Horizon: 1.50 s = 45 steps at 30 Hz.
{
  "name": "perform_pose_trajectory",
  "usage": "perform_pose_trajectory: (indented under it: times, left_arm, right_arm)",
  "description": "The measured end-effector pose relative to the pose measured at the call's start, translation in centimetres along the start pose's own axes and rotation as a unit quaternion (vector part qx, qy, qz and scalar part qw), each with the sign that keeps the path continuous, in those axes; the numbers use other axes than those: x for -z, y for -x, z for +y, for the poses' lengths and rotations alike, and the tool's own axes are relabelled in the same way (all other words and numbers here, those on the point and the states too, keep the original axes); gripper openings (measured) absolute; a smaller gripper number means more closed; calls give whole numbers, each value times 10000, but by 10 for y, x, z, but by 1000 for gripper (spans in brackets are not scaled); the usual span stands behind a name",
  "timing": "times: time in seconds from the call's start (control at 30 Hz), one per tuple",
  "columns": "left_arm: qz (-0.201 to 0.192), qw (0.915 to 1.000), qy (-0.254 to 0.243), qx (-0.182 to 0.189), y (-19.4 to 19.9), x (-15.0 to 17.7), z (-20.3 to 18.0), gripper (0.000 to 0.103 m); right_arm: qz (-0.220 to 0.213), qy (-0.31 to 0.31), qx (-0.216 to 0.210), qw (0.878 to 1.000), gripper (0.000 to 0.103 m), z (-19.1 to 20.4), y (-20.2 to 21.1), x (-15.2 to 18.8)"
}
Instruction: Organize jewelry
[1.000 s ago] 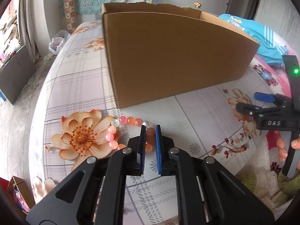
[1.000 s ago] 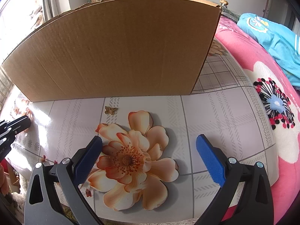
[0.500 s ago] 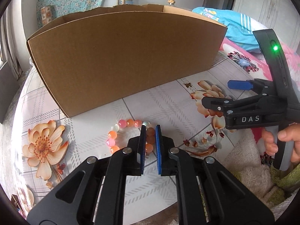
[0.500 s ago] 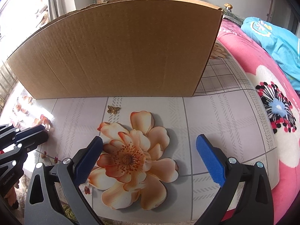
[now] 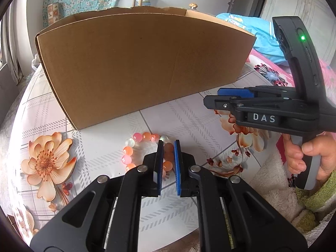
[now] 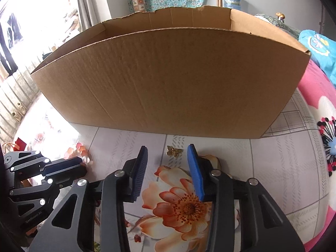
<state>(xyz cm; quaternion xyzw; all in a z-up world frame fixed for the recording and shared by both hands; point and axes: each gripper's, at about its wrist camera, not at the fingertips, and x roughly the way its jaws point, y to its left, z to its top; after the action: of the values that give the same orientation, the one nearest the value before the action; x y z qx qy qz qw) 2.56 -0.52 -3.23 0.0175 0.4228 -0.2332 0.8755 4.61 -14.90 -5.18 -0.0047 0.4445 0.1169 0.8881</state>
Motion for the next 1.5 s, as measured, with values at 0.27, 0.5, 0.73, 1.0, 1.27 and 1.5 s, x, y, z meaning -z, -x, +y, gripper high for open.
perform_pose_trajectory:
  times: [0.27, 0.5, 0.73, 1.0, 1.27, 1.5]
  left_arm:
    - [-14, 9999, 17, 117, 2, 1, 4, 9]
    - [-23, 9999, 15, 138, 2, 1, 5, 9]
    - [-24, 9999, 25, 133, 2, 0, 5, 9]
    - [15, 10000, -45, 26, 0, -2, 0, 9]
    - [355, 9991, -36, -212, -7, -14, -12, 13]
    - [627, 9975, 48, -323, -12, -20, -15, 38]
  right_arm:
    - [80, 418, -121, 9990, 15, 4, -5, -7]
    - [104, 560, -125, 9983, 13, 4, -8, -13]
    - [64, 350, -212, 9991, 13, -4, -3, -7]
    - [-168, 69, -395, 9991, 13, -11, 22, 1]
    - [-273, -175, -532, 9981, 13, -15, 37, 15]
    - [-417, -208, -509, 9976, 13, -18, 45, 20]
